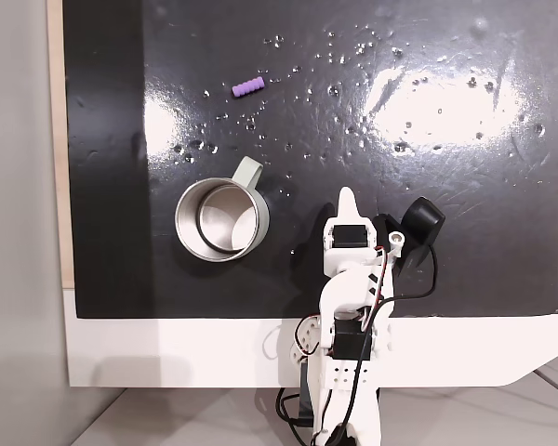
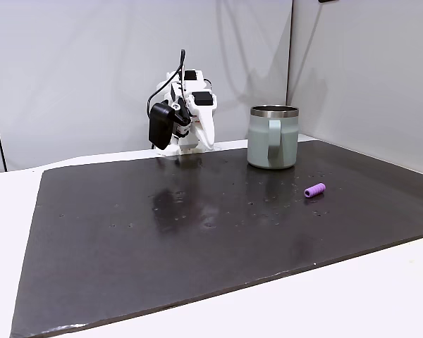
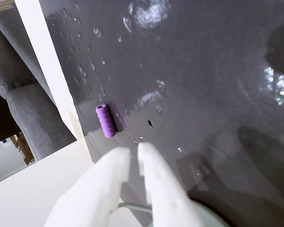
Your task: Grasp a pengrip and put it in the cup.
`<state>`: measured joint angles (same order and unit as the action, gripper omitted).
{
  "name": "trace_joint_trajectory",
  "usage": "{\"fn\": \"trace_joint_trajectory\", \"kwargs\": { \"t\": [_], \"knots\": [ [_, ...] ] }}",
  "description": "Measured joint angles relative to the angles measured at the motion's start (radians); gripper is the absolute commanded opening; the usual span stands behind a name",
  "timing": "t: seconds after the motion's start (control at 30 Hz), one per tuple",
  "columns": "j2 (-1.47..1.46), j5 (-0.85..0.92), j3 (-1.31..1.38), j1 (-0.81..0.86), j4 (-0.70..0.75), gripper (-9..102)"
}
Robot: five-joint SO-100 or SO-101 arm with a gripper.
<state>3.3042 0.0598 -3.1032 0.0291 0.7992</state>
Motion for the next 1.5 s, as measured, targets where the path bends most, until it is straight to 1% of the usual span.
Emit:
{"fn": "trace_joint_trajectory", "kwargs": {
  "t": [0.53, 0.6, 0.83, 0.97, 1.13, 1.5],
  "knots": [
    [0.000, 0.012, 0.000, -0.012, 0.000, 0],
    [0.000, 0.017, 0.011, -0.011, 0.018, 0],
    [0.000, 0.044, 0.115, -0.006, 0.097, 0],
    [-0.032, 0.046, 0.186, -0.012, 0.101, 0],
    [-0.190, 0.046, 0.333, -0.048, 0.101, 0],
    [-0.746, 0.029, 0.838, -0.114, 0.098, 0]
  ]
}}
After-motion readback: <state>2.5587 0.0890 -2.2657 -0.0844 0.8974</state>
